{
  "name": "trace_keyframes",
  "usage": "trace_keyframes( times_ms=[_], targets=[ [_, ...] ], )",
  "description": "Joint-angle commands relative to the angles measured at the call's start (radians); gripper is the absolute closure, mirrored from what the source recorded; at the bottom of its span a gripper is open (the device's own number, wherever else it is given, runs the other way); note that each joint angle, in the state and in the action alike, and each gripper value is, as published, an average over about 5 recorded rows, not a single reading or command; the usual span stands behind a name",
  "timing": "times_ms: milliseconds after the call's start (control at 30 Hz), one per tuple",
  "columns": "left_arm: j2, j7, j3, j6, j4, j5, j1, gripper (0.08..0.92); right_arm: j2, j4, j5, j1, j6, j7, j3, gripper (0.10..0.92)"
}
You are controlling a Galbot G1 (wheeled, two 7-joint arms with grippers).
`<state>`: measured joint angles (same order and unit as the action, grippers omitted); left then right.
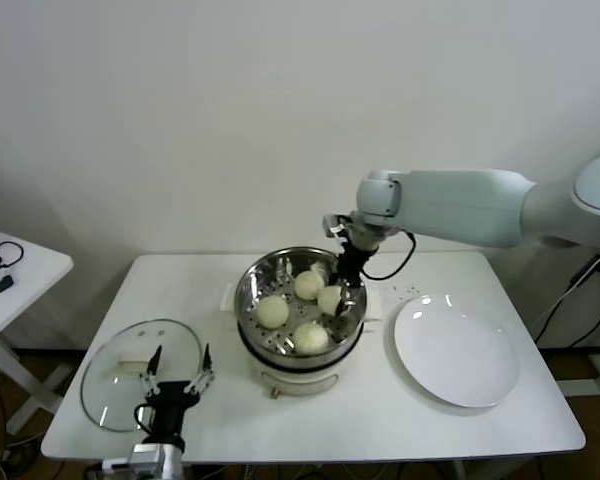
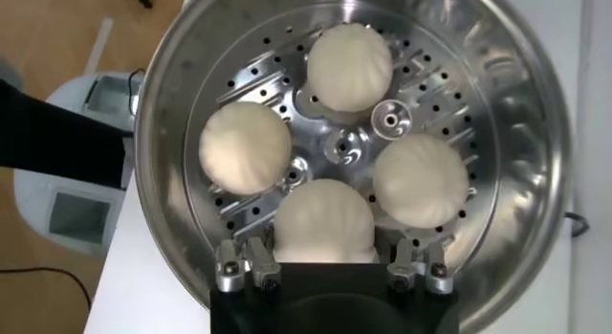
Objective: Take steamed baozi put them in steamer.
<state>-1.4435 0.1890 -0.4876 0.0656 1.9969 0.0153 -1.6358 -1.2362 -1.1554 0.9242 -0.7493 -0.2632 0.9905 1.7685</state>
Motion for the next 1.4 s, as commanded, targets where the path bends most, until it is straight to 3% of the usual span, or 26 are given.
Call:
trace_keyframes(
  times_ms=[33, 500, 767, 1000, 1400],
  targets=[
    [0.002, 0.0, 0.001, -0.003, -0.003, 0.011, 0.003, 0.177, -0.008, 0.011, -0.039, 0.029, 0.001, 0.0, 0.013, 0.347],
    [-0.001, 0.0, 0.013, -0.015, -0.004, 0.033, 0.007, 0.177, -0.004, 0.012, -0.073, 0.044, 0.007, -0.012, -0.002, 0.337],
    [-0.004, 0.001, 0.016, -0.018, 0.001, 0.029, 0.007, 0.177, -0.007, 0.015, -0.065, 0.034, 0.015, 0.002, -0.017, 0.214],
    [-0.007, 0.004, 0.018, -0.018, 0.0, 0.027, 0.005, 0.177, 0.009, -0.002, -0.017, -0.005, 0.034, 0.025, -0.045, 0.203],
    [-0.007, 0.016, 0.011, -0.02, -0.012, 0.027, 0.012, 0.177, 0.199, -0.105, -0.001, -0.011, 0.041, -0.109, -0.175, 0.203]
  ],
)
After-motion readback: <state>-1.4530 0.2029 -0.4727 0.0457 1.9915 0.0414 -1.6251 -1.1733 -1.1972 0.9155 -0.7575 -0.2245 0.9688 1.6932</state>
